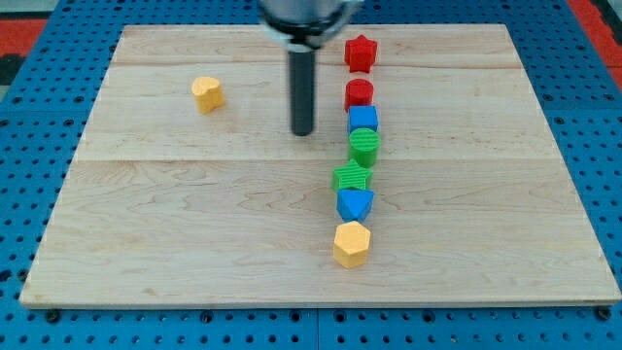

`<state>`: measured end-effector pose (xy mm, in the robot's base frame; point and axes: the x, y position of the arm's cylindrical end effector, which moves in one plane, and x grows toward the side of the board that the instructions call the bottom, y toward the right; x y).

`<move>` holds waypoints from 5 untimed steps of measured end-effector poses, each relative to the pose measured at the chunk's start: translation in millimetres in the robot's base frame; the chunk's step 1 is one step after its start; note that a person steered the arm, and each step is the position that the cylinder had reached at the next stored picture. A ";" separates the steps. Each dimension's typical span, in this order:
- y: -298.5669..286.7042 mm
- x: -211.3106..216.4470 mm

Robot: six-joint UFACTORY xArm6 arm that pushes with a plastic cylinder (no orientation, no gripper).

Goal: Push the yellow heart in between the red blocks

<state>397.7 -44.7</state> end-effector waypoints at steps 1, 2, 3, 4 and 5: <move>-77.5 -0.3; -124.6 -2.6; -80.6 -41.2; -54.9 -75.6; -82.8 -27.7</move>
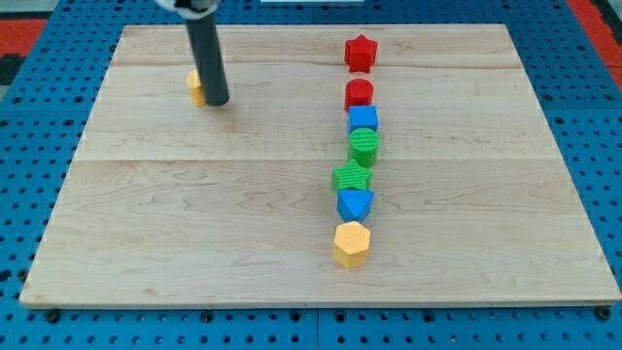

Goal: Push the yellow heart in between the red blocks

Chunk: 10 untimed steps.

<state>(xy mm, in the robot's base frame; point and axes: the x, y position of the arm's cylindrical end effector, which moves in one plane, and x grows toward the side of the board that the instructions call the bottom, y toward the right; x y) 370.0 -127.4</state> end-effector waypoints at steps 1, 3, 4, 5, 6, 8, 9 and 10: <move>-41.1 16.9; -62.7 -29.2; 10.2 -31.9; 13.0 -44.4; -20.0 -51.5; 72.2 -74.6; 50.6 -112.3; 95.8 -118.4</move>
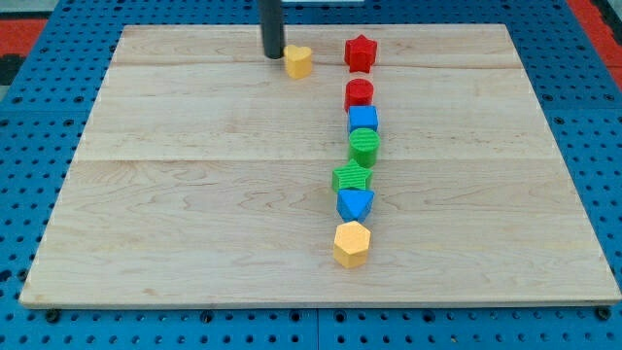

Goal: Push the yellow heart in between the red blocks

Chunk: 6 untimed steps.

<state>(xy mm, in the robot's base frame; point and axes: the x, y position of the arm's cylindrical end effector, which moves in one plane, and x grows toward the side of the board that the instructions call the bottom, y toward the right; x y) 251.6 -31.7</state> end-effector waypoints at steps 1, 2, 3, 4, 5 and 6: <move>35.5 16.2; 39.1 16.6; -1.2 16.4; -1.2 45.5; 58.9 46.3; 63.5 40.1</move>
